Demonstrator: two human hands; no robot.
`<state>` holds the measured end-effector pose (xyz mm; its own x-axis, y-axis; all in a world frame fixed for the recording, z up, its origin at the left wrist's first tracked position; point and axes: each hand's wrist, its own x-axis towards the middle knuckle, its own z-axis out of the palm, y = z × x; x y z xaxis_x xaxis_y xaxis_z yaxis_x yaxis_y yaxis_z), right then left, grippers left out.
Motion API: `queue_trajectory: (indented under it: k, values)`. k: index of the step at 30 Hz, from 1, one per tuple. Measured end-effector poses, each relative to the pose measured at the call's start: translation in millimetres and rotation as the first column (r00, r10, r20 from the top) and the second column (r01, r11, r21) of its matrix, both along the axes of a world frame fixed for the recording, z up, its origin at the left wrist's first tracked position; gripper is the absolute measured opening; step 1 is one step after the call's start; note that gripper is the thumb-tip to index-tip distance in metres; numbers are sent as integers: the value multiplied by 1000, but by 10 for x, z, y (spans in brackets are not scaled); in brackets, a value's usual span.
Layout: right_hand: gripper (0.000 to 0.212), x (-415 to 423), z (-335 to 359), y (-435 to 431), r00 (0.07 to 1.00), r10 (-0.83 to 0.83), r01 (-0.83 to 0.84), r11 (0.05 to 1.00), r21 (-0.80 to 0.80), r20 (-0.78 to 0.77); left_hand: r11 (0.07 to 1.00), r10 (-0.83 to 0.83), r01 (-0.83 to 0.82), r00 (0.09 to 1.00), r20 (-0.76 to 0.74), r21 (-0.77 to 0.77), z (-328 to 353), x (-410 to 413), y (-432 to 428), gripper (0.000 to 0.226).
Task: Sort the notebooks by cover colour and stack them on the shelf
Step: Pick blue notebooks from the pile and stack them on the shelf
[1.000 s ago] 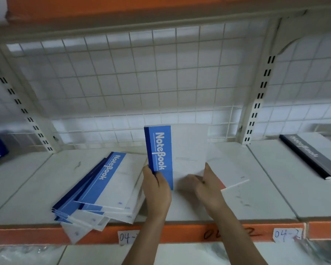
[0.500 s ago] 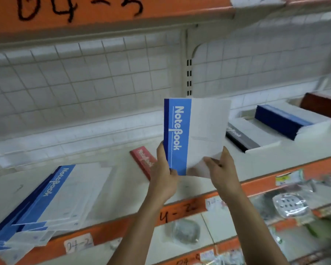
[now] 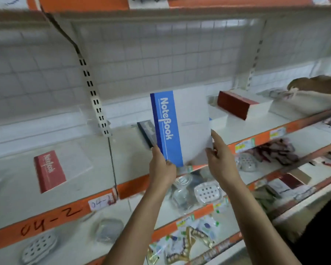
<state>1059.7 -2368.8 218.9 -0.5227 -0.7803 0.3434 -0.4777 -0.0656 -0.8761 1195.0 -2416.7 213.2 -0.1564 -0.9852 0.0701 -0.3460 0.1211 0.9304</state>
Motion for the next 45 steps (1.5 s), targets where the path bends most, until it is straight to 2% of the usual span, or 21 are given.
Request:
queue_trajectory:
  k: [8,14,18,24,28,35,37,40,43,45]
  values:
    - [48,-720,72,-160,986,-153,154,988,15,-61,993,-90,94,995,52,-78,112,-825,-171,66]
    - [41,-1233,131,-608,981,-150,162,982,100,-122,974,-166,190,969,181,-124,82,-1252,-660,55]
    - [38,-1572,171,-965,968,-123,159,975,156,-221,964,-196,231,952,234,-131,80,-1458,-974,51]
    - [35,-1878,300,-1350,954,-58,136,958,252,-296,972,-116,178,931,346,-151,111,-1670,-1184,37]
    - [33,-2041,314,-1596,938,12,101,947,306,-345,977,3,95,887,462,-189,173,-1825,-1287,39]
    - [38,-2341,152,-1968,911,172,34,875,483,-376,999,24,6,834,552,-53,156,-2044,-1418,46]
    - [31,-2399,76,-2008,909,245,-46,864,502,-338,1000,24,-19,835,550,-15,147,-2063,-1450,50]
    - [28,-2460,-21,-2022,930,330,-223,854,470,-160,1000,12,-23,837,548,13,163,-2080,-1465,52]
    - [58,-2529,-38,-1948,908,418,-380,838,390,-13,1000,9,-21,834,552,15,180,-2102,-1490,46]
    - [82,-2551,-2,-1868,862,508,-463,779,423,10,999,21,-37,840,542,18,179,-2099,-1513,44]
